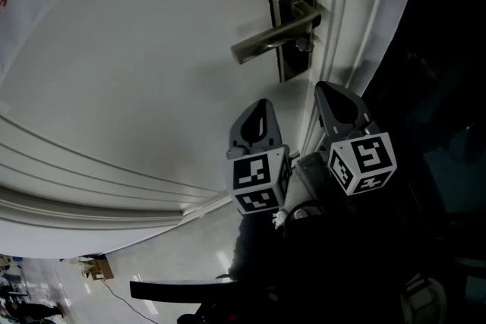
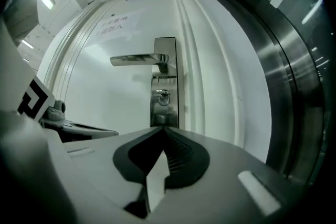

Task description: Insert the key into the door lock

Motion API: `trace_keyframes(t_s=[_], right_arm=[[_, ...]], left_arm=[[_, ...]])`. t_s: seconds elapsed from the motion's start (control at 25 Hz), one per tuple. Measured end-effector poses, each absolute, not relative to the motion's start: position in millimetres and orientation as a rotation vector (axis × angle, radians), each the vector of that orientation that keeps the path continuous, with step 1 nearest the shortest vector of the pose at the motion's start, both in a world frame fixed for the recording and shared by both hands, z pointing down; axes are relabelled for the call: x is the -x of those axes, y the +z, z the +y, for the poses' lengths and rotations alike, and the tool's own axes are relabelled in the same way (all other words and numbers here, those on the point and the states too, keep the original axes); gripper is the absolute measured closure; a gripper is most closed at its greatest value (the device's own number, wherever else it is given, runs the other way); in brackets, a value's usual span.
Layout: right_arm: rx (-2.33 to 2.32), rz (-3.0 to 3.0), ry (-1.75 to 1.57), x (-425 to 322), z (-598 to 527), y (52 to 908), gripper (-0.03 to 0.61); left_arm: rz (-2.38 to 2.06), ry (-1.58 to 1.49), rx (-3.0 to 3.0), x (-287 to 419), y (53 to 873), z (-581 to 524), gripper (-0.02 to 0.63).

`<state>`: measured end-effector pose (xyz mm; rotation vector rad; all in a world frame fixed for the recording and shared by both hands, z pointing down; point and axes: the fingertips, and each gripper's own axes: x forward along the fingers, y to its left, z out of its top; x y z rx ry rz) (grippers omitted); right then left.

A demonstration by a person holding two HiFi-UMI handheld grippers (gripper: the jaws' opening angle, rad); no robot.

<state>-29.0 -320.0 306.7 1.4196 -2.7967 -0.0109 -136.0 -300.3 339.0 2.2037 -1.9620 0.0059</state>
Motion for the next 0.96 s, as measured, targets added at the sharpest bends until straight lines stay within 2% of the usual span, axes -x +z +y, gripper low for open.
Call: trace_keyframes(t_s=[0.96], right_arm=[[-1.429, -2.793, -0.039, 24, -320, 306, 0.578]], left_arm=[[-1.943, 0.028, -2.223, 125, 343, -303, 0.612]])
